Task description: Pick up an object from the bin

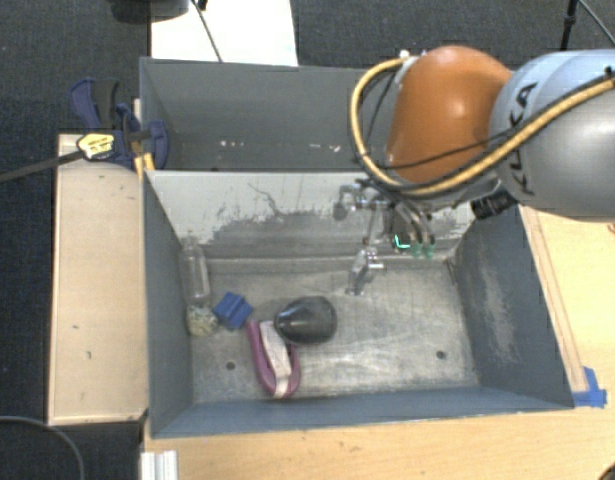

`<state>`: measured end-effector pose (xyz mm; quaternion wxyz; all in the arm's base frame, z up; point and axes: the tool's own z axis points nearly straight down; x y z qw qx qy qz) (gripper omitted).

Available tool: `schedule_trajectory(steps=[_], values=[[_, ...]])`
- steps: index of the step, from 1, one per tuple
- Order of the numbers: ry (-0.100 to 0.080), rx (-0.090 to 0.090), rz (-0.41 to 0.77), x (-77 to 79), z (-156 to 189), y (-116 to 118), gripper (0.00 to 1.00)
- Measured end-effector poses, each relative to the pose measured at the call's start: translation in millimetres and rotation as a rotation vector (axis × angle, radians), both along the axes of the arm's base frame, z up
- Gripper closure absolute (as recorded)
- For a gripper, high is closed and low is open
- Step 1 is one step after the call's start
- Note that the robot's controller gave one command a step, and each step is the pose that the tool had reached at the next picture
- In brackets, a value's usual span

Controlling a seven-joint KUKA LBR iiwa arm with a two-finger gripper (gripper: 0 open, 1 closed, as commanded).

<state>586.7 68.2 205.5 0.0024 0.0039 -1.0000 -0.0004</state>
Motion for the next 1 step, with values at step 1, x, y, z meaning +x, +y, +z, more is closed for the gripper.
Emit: schedule_trajectory(steps=[1], values=[[-0.005,-0.001,0.205,-30.9,-136.5,12.7,0.0]])
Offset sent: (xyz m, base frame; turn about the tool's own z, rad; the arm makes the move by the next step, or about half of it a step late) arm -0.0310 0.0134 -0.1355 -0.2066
